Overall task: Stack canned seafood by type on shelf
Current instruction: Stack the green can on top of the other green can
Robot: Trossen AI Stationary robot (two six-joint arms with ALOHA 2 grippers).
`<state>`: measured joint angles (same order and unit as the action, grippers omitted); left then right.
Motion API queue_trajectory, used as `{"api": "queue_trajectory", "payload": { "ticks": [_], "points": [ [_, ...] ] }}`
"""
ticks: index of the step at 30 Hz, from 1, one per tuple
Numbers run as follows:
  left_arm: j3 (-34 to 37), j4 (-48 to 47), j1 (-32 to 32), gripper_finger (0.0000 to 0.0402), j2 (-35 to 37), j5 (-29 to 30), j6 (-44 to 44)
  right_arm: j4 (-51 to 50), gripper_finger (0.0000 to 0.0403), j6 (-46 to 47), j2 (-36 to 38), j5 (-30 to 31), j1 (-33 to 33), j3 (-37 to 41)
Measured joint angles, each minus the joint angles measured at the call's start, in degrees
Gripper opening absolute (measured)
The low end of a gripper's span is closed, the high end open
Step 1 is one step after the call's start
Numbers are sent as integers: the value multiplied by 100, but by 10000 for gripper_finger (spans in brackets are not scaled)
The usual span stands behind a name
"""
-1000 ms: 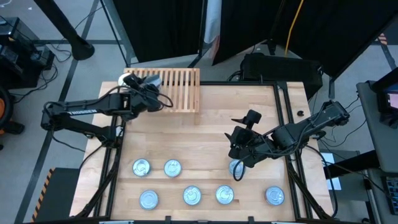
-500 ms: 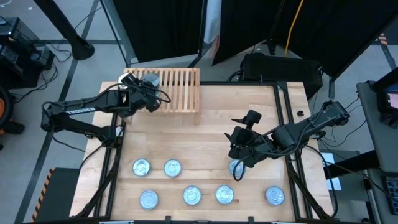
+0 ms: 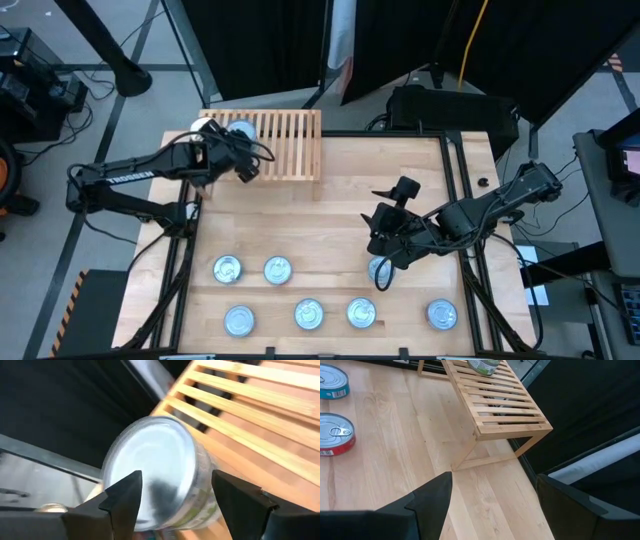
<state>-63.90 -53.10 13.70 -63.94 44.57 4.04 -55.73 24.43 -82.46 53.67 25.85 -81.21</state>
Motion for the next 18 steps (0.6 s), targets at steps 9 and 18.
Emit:
{"api": "queue_trajectory", "payload": {
  "ticks": [9,18],
  "points": [
    [-76,-29,168,247,0,-389,-7,15,279,0,0,0,2,0],
    [-805,-20,24,247,0,-812,-27,13,279,0,0,0,2,0]
  ]
}}
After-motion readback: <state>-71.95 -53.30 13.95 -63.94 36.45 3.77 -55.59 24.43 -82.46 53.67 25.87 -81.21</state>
